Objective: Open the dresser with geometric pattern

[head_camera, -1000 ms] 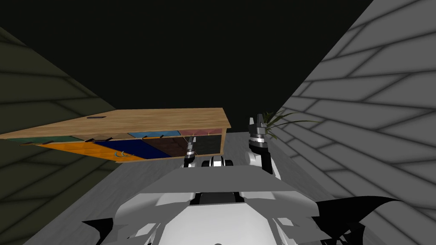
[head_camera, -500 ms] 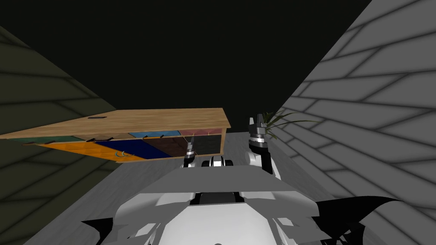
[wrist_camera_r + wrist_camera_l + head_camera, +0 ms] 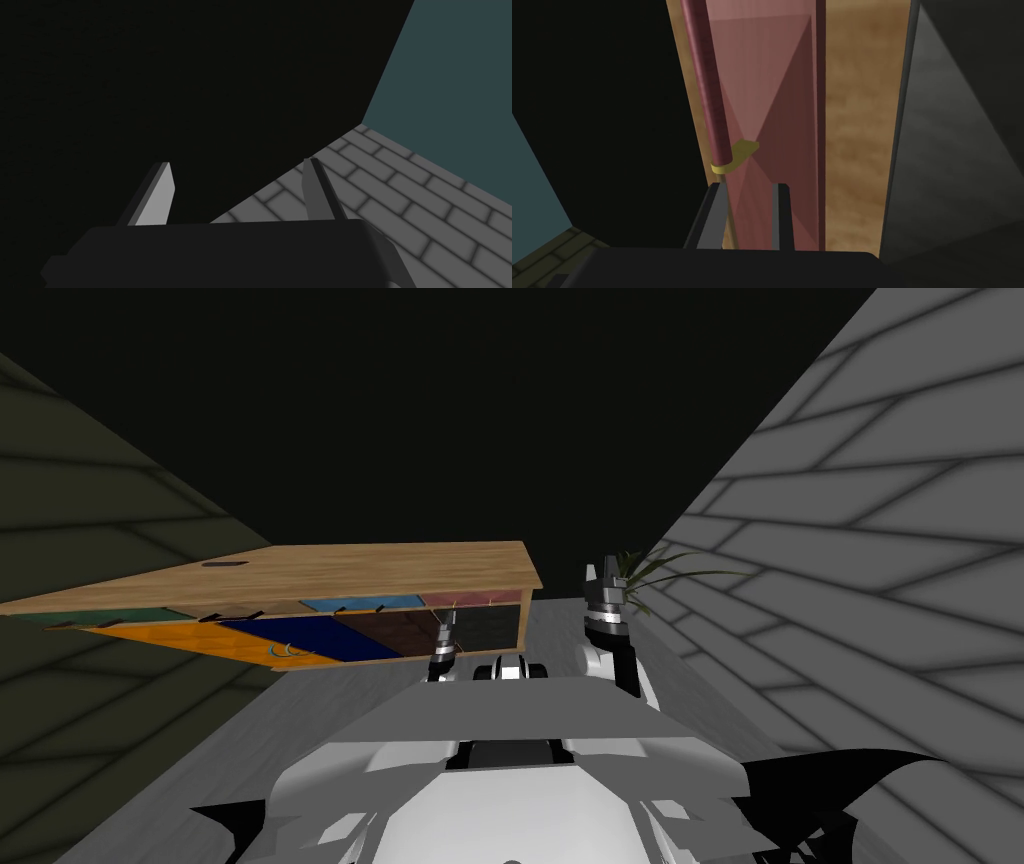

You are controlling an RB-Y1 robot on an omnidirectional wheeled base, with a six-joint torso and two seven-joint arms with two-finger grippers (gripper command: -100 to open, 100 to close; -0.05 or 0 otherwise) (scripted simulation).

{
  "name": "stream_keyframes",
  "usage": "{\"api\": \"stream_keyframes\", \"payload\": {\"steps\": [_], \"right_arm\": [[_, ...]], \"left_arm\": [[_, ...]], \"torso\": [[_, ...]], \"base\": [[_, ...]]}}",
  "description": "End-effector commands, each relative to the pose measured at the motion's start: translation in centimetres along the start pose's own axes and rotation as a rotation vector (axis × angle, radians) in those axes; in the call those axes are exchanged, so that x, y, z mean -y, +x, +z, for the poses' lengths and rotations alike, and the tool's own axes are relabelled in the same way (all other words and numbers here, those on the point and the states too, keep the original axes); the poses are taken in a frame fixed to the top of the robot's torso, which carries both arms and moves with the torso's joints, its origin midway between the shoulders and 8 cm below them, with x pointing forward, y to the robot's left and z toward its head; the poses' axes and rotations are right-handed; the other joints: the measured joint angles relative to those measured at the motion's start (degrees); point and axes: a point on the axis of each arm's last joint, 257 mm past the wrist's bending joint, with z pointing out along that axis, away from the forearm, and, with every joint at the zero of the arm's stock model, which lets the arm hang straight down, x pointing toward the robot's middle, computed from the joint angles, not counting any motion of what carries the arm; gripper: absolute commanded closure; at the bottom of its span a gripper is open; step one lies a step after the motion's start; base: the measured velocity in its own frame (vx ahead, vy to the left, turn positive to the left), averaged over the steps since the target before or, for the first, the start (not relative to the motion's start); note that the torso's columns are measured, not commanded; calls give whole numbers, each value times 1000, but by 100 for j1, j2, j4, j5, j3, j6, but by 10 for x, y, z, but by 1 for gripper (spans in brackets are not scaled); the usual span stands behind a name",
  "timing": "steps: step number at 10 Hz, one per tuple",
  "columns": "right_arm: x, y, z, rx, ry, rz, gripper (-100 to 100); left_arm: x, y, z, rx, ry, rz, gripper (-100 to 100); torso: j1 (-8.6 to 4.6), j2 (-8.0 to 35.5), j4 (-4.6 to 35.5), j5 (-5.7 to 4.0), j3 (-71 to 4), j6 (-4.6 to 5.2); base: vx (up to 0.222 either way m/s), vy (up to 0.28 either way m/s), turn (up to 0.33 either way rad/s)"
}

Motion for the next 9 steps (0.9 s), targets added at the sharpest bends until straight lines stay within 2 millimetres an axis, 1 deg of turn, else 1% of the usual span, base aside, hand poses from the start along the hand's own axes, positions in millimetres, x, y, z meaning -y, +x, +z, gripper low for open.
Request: {"api": "stream_keyframes", "payload": {"steps": [1,2,9], "right_arm": [[0,0,0,0,0,0,0],[0,0,0,0,0,0,0],[0,0,0,0,0,0,0]], "left_arm": [[-4,-4,12,-21,-18,15,-100],[-7,-5,21,-28,-30,17,-100],[-17,-1,51,-36,-79,4,-100]], "torso": [[1,-1,0,0,0,0],[2,-7,-2,1,-4,0],[5,-13,-4,2,-8,0]], "base": [[-49,-13,6],[-60,-18,9],[-44,-10,8]]}}
